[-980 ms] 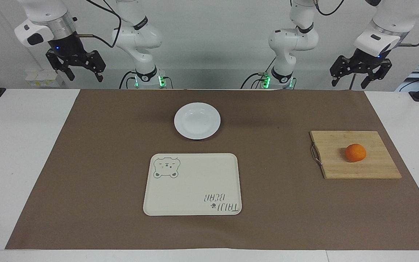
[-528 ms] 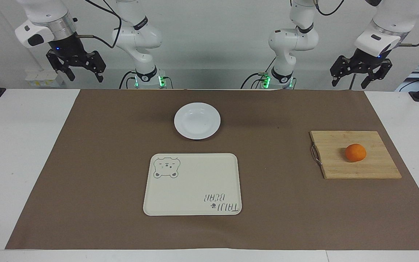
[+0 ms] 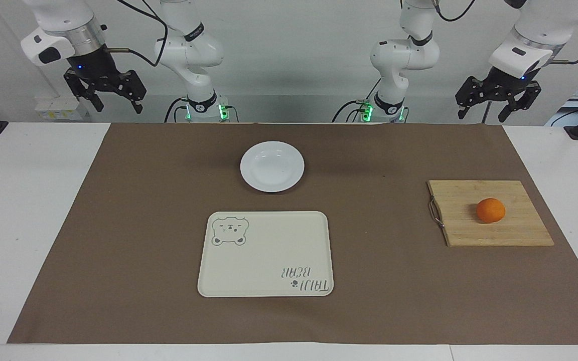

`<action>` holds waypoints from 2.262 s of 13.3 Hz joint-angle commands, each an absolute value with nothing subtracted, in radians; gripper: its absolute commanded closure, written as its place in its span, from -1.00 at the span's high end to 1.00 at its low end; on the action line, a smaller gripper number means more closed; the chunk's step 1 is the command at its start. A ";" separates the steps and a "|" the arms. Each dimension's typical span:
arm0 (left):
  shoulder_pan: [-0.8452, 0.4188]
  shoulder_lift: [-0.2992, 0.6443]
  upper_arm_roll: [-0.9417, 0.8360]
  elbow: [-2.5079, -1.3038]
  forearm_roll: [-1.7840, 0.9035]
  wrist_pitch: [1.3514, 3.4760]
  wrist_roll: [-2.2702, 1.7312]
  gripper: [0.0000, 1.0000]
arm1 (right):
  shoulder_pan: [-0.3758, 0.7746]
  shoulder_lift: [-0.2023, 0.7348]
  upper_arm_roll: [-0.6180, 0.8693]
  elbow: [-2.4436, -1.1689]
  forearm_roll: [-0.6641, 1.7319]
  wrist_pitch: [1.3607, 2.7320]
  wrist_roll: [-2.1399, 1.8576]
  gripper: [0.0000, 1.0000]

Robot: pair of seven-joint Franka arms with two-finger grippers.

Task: Place orange and plate with both arms

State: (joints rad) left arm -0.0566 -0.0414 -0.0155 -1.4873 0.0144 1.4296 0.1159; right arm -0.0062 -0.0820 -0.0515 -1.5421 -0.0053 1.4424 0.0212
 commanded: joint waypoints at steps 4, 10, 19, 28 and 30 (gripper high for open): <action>-0.049 -0.044 -0.020 -1.477 0.023 1.425 0.112 1.00 | -0.017 -0.107 -0.051 -1.574 0.015 1.440 0.012 1.00; -0.049 -0.044 -0.020 -1.477 0.023 1.425 0.112 1.00 | -0.017 -0.107 -0.049 -1.574 0.015 1.440 0.011 1.00; -0.064 -0.044 -0.021 -1.477 0.023 1.431 0.107 1.00 | -0.017 -0.109 -0.051 -1.575 0.015 1.440 0.012 1.00; -0.052 -0.044 -0.026 -1.480 0.021 1.448 0.109 1.00 | -0.017 -0.109 -0.051 -1.575 0.015 1.440 0.011 1.00; -0.049 -0.044 -0.020 -1.489 0.020 1.485 0.123 1.00 | -0.017 -0.109 -0.051 -1.575 0.015 1.440 0.011 1.00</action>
State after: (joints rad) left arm -0.0567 -0.0414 -0.0228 -1.4870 0.0144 1.4458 0.1159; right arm -0.0062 -0.0839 -0.0515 -1.5475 -0.0053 1.4423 0.0212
